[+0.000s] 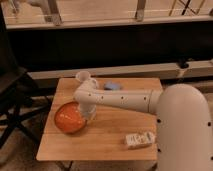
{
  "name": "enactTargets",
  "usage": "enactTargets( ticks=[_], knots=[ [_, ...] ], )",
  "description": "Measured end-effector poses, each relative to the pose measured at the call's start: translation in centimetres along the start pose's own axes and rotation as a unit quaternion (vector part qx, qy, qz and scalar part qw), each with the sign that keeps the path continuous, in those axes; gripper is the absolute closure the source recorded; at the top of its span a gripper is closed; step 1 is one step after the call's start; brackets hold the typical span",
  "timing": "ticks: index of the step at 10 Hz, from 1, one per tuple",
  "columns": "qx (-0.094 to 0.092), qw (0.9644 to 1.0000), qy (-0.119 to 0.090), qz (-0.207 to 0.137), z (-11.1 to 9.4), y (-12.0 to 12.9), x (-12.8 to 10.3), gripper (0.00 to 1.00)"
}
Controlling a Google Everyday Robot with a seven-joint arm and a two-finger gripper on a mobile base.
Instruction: Drag the ceramic bowl in a circle
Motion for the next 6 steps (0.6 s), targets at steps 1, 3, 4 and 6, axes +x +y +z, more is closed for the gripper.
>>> enactTargets(
  ticks=[1,3,4,6],
  knots=[
    [0.000,1.0000,-0.001,0.000,0.07,-0.09,-0.17,1.00],
    [0.002,1.0000,-0.004,-0.001,0.20,-0.69,-0.42,1.00],
    [0.003,1.0000,-0.006,-0.001,0.24,-0.80,-0.39,1.00],
    [0.006,0.9999,-0.009,0.002,0.25,-0.60,-0.14,1.00]
  ],
)
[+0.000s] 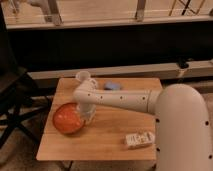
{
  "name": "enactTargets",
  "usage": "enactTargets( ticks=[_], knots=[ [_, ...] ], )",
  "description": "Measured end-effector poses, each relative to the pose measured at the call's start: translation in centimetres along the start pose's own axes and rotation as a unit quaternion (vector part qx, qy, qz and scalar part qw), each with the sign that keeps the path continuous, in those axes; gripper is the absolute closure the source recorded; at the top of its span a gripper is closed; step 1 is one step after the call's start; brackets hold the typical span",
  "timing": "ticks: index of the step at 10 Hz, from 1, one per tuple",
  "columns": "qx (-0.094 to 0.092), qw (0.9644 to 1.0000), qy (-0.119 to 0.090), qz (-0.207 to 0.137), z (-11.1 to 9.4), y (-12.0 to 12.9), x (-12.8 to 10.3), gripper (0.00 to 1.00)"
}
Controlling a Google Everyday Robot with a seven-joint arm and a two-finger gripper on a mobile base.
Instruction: Drag the ceramic bowl in a circle
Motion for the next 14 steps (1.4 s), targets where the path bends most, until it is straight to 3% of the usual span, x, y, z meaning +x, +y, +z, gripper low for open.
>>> enactTargets(
  ticks=[4,9,14],
  knots=[
    [0.001,1.0000,-0.004,0.002,0.0,0.2,0.0,1.00],
    [0.004,0.9999,-0.011,0.002,0.4,-0.9,-1.7,1.00],
    [0.008,0.9997,-0.018,0.015,0.5,-0.6,-1.5,1.00]
  ],
)
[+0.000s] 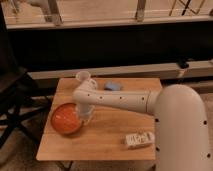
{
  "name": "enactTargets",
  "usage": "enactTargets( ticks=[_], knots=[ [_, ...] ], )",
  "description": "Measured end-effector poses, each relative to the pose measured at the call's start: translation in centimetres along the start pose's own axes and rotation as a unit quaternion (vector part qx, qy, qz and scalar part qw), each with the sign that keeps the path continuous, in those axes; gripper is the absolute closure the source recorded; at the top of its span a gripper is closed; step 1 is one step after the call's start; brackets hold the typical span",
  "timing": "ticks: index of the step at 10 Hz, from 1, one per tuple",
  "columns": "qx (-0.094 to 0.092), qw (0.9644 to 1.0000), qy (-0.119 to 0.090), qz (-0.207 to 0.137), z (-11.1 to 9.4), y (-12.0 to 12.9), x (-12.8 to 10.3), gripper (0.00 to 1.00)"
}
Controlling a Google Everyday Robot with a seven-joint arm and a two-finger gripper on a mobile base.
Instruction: Drag the ceramic bowl in a circle
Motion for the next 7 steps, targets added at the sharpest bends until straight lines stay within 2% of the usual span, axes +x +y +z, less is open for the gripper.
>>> enactTargets(
  ticks=[7],
  knots=[
    [0.005,0.9999,-0.009,0.012,0.31,-0.64,-0.42,1.00]
  ],
)
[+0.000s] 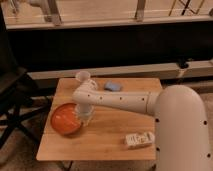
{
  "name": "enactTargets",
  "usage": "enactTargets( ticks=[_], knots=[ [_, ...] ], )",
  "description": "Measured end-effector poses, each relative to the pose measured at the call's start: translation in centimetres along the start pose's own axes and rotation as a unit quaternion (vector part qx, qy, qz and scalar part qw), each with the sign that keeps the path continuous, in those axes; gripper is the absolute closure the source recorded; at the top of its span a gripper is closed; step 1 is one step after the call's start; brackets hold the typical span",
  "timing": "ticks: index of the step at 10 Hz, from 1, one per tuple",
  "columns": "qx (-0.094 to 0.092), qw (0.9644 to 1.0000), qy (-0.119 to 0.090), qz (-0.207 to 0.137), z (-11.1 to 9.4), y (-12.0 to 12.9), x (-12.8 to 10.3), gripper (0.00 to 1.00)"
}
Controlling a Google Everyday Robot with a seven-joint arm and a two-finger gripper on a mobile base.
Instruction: Drag the ceramic bowl in a circle
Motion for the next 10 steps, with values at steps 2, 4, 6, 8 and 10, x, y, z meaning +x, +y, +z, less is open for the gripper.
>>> enactTargets(
  ticks=[2,4,6,8,10],
  knots=[
    [0.003,1.0000,-0.005,0.006,0.2,0.0,-0.3,1.00],
    [0.004,0.9999,-0.008,0.010,0.2,0.1,-0.6,1.00],
    [0.005,0.9998,-0.011,0.016,0.3,-0.6,-0.6,1.00],
    [0.008,0.9996,-0.014,0.021,0.4,-1.0,-1.0,1.00],
    [0.009,0.9995,-0.016,0.027,0.5,-1.0,-1.2,1.00]
  ],
)
